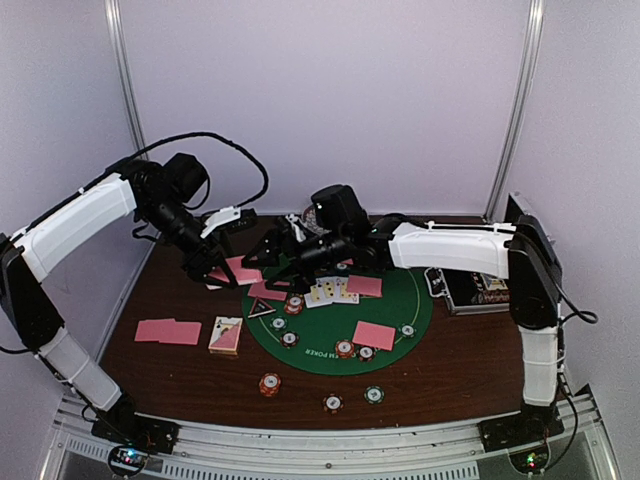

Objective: Distribute texas hold em gaming equipment

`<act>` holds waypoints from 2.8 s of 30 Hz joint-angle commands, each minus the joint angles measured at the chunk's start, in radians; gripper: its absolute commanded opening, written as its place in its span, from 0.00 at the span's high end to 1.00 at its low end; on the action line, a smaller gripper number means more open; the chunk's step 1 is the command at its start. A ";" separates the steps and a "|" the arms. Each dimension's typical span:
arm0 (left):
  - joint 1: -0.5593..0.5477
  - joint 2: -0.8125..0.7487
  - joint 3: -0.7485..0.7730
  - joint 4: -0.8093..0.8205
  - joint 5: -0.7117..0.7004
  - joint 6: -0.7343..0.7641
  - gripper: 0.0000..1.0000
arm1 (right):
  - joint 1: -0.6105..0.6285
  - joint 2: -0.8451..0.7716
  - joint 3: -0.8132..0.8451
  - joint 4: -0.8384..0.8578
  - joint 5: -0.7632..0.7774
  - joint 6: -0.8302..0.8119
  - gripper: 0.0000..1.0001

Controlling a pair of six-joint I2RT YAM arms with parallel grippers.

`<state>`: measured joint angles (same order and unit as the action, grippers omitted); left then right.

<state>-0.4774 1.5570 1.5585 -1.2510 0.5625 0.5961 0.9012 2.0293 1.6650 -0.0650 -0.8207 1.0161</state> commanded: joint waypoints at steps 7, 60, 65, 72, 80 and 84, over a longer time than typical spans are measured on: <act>0.006 -0.001 0.022 0.012 0.034 0.010 1.00 | 0.028 0.110 0.132 0.060 -0.091 0.065 0.03; 0.006 -0.013 0.008 0.016 0.040 0.014 1.00 | -0.032 -0.035 -0.129 0.437 -0.130 0.327 0.52; 0.006 -0.017 0.005 0.016 0.036 0.014 1.00 | -0.031 -0.046 -0.095 0.360 -0.128 0.271 0.51; 0.006 -0.019 0.006 0.015 0.034 0.015 1.00 | -0.021 -0.086 -0.026 0.111 -0.102 0.105 0.49; 0.006 -0.020 0.009 0.016 0.034 0.016 1.00 | -0.019 -0.086 -0.026 0.102 -0.107 0.125 0.65; 0.006 -0.019 0.007 0.016 0.035 0.015 1.00 | -0.021 -0.079 -0.034 0.129 -0.113 0.152 0.78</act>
<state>-0.4763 1.5612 1.5597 -1.2606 0.5694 0.5968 0.8757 1.9690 1.6188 0.0456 -0.9348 1.1542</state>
